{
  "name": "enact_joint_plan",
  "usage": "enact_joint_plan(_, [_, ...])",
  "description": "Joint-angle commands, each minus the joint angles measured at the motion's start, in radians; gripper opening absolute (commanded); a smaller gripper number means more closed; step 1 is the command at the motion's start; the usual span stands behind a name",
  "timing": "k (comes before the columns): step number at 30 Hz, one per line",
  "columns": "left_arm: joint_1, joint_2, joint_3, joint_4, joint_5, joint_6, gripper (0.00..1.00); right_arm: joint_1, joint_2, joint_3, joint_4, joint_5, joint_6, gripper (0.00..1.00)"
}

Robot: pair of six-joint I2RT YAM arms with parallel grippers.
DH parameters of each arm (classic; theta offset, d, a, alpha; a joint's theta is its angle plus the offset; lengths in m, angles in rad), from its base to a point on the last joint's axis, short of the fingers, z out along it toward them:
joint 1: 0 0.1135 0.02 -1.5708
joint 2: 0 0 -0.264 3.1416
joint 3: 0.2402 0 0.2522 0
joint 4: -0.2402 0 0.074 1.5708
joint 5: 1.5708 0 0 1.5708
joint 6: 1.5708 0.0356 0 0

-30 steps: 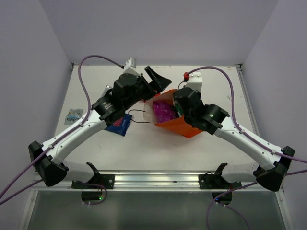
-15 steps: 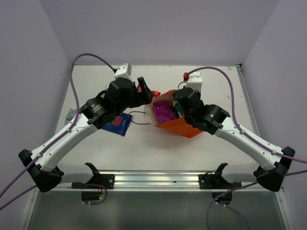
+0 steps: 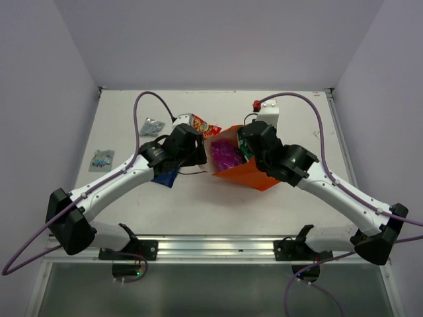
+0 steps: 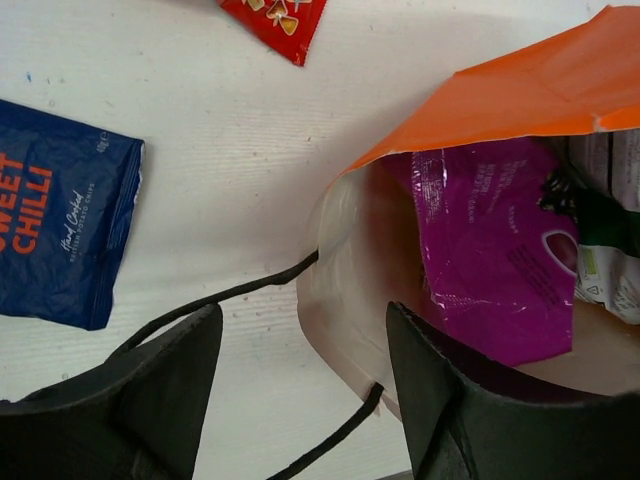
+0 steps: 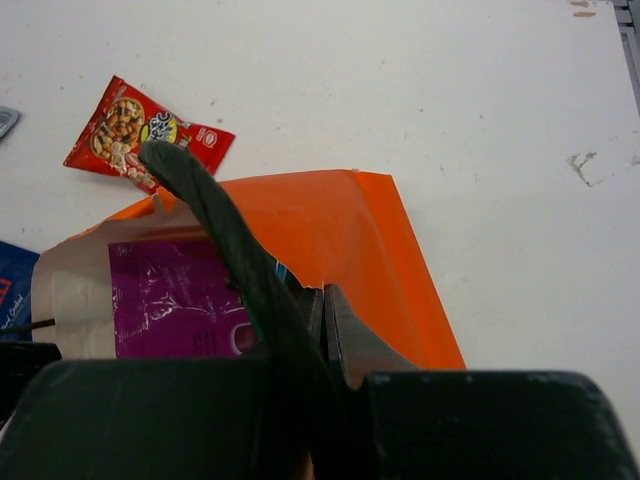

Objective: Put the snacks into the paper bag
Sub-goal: Adjust the paper bag at the center of the board.

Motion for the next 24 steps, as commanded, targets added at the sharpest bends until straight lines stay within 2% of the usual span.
enact_joint_plan(1, [0.015,0.026,-0.037,0.123,0.054,0.014,0.7,-0.002,-0.041,-0.001,0.019,0.007,0.031,0.0])
enact_joint_plan(9, [0.025,0.079,-0.076,0.193,0.027,-0.007,0.68,-0.004,-0.039,-0.011,0.032,-0.013,0.032,0.0])
enact_joint_plan(12, [0.031,0.086,-0.092,0.245,0.041,-0.018,0.63,-0.004,-0.041,-0.017,0.036,-0.013,0.032,0.0])
enact_joint_plan(15, [0.032,0.099,-0.1,0.272,0.058,-0.03,0.52,-0.004,-0.039,-0.024,0.044,-0.016,0.031,0.0])
enact_joint_plan(17, [0.032,0.119,-0.086,0.27,0.082,-0.035,0.39,-0.002,-0.035,-0.024,0.045,-0.018,0.031,0.0])
enact_joint_plan(18, [0.032,0.125,-0.08,0.267,0.091,-0.037,0.31,-0.005,-0.033,-0.024,0.045,-0.018,0.028,0.0])
enact_joint_plan(19, [0.032,0.122,-0.074,0.267,0.102,-0.038,0.17,-0.005,-0.032,-0.023,0.045,-0.016,0.028,0.0])
enact_joint_plan(21, [0.032,0.106,-0.037,0.261,0.117,-0.024,0.0,-0.005,-0.036,-0.024,0.047,-0.013,0.02,0.0])
enact_joint_plan(24, [0.032,0.099,0.11,0.191,0.102,0.045,0.0,-0.011,-0.042,-0.024,0.041,-0.013,0.011,0.0])
